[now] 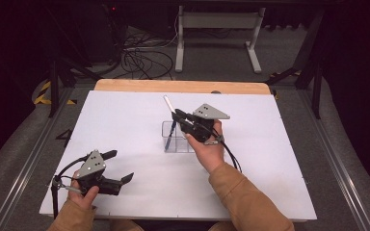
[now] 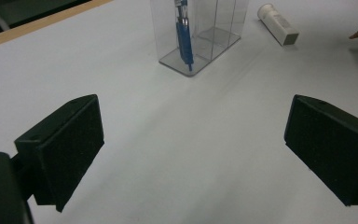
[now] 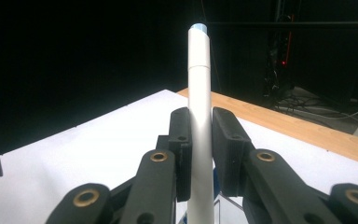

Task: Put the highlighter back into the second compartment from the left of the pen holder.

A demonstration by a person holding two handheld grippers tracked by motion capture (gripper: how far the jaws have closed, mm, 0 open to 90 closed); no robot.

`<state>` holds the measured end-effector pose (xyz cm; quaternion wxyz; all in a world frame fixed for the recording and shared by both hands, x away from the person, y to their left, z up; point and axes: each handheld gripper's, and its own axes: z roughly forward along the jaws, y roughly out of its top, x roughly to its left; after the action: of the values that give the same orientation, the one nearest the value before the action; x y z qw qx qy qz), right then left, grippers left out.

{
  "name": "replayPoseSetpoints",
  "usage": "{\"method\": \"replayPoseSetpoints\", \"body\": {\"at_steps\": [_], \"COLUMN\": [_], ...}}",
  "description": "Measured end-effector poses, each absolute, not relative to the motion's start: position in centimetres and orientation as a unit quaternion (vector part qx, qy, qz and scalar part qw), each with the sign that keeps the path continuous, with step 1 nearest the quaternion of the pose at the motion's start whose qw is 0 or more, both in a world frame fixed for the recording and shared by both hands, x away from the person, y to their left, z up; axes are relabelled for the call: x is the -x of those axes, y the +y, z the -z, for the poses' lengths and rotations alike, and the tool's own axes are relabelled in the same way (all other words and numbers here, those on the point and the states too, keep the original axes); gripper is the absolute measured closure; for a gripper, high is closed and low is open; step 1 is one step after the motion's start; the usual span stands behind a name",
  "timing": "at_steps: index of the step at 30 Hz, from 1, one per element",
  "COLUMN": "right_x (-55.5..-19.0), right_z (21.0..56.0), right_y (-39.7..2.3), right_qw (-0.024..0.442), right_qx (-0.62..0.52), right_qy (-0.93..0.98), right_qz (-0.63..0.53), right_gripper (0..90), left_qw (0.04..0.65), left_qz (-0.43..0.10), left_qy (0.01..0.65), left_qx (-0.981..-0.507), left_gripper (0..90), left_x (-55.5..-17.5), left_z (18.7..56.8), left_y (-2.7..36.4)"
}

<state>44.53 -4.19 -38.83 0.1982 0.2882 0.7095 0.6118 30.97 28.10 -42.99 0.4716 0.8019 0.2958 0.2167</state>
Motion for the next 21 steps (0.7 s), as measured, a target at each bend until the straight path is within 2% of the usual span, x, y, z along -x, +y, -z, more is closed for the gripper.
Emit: {"method": "replayPoseSetpoints", "body": {"at_steps": [15,16,18,21], "right_x": [-44.66,-44.67,-44.62,-44.44], "right_z": [39.38,39.37,39.23,38.76], "right_y": [-4.14,-4.18,-4.23,-4.54], "right_qw": [0.203,0.204,0.209,0.224], "right_qx": [-0.294,-0.293,-0.295,-0.295], "right_qy": [0.712,0.713,0.707,0.699], "right_qz": [-0.605,-0.604,-0.607,-0.612], "right_gripper": [78.5,75.7,63.4,56.3], "left_qw": [0.471,0.471,0.471,0.471], "left_qz": [-0.217,-0.217,-0.217,-0.216], "left_qy": [0.296,0.295,0.295,0.296], "left_qx": [-0.802,-0.802,-0.802,-0.802], "left_gripper": [5.4,5.4,5.4,5.4], "left_x": [-30.96,-30.96,-30.98,-30.97], "left_z": [43.0,43.0,43.01,43.02], "left_y": [28.1,28.1,28.1,28.08]}}
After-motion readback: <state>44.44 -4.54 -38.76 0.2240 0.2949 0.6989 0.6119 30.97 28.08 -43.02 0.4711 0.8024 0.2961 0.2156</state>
